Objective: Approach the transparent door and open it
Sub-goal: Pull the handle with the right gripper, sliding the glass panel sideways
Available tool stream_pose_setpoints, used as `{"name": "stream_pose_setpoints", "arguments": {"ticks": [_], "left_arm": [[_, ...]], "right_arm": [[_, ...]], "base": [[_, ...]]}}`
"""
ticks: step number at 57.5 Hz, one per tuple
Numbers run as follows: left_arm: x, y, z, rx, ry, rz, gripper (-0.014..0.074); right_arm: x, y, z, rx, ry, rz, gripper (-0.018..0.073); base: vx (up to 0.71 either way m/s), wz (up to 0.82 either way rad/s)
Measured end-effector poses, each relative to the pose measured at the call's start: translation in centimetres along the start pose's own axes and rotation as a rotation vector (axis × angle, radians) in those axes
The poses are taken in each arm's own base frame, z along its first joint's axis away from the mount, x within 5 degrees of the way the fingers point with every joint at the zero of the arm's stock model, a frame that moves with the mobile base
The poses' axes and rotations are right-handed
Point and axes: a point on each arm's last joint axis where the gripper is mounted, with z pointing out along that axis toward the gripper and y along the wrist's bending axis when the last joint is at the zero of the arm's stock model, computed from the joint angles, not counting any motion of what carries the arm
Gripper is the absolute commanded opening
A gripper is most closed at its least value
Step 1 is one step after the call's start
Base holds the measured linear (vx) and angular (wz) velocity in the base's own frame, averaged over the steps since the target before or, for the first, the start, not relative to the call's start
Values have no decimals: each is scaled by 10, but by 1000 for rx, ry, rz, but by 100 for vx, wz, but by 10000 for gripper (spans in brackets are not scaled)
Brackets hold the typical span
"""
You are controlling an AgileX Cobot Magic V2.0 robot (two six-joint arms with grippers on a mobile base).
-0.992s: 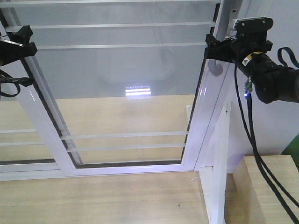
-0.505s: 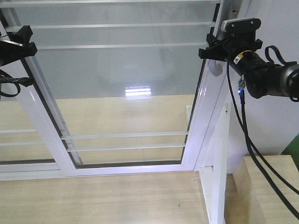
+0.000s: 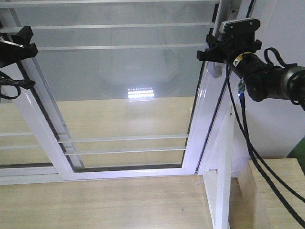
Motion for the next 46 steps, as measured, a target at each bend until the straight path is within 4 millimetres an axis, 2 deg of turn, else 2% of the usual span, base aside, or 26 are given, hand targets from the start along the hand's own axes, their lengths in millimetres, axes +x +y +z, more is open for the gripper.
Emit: {"name": "stream_pose_setpoints", "arguments": {"ticks": [27,46], "left_arm": [[0,0,0,1,0,1,586],[0,0,0,1,0,1,586]], "right_arm": [[0,67,9,-149,-25,-18,-9],[0,99,10,-208,-36,-18,-9]], "base": [[0,0],[0,1]]}}
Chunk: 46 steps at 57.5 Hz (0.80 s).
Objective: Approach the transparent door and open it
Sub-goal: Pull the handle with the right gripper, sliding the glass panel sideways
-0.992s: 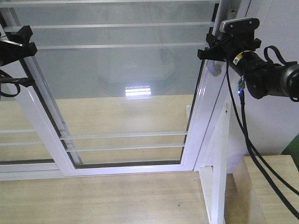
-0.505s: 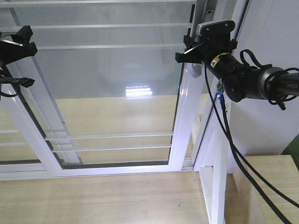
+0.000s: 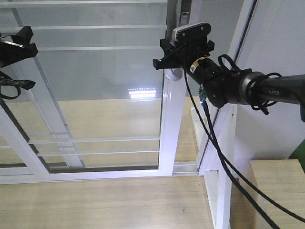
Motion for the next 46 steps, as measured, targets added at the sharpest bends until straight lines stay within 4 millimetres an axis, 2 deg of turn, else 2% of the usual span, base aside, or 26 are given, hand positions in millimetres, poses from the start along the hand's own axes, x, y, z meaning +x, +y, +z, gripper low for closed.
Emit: {"name": "stream_pose_setpoints", "arguments": {"ticks": [33,46], "left_arm": [[0,0,0,0,0,-1,586],[0,0,0,0,0,-1,586]], "right_arm": [[-1,19,2,6,-19,35,-9],[-1,32,2,-13,-26,38,-9]], "base": [[0,0],[0,0]]}}
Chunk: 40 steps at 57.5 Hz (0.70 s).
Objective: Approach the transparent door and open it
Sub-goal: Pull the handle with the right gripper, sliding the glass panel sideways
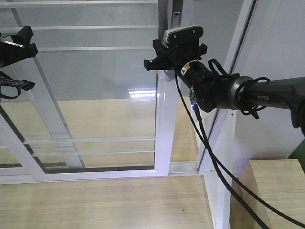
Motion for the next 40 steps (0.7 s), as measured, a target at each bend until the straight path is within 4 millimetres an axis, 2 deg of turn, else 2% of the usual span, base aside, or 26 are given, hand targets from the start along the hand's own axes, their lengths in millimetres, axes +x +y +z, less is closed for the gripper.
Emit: {"name": "stream_pose_setpoints", "arguments": {"ticks": [7,9,14,17,19,23,29,40], "left_arm": [[0,0,0,0,0,0,586],[0,0,0,0,0,0,586],[0,0,0,1,0,2,586],[0,0,0,2,2,4,586],[0,0,0,2,2,3,586],[0,1,0,-3,3,0,586],[0,0,0,1,2,0,586],[1,-7,0,24,3,3,586]], "right_arm": [[0,7,0,-15,-8,2,-9],[0,15,-4,-48,-16,0,-9],[-8,79,-16,-326,-75,-181,-9],[-10,111,-25,-456,-115,-253,-9],[-12,122,-29,-512,-143,-282,-9],[-13,121,-29,-519,-150,-291,-9],[-15,106,-26,-467,-137,-275,-9],[-33,61,-23,-300,-101,-230,-9]], "base": [[0,0],[0,0],[-1,-4],[-1,0],[-1,3],[-1,2],[0,0],[0,0]]}}
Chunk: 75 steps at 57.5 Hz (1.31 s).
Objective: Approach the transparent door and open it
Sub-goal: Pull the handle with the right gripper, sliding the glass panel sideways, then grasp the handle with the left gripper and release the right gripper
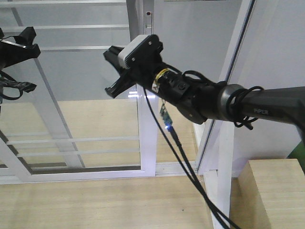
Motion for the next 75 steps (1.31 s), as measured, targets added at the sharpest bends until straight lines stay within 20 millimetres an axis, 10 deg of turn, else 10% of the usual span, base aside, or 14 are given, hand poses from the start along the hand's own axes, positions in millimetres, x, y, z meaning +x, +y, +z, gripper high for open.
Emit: {"name": "stream_pose_setpoints", "arguments": {"ticks": [25,75], "left_arm": [[11,-38,6,148,9,24,586],[44,-132,112,375,58,17,586]], "right_arm": [[-22,-101,-53,296,201,3,-9],[-10,-180,-109,529,314,23,-8]], "base": [[0,0],[0,0]]}}
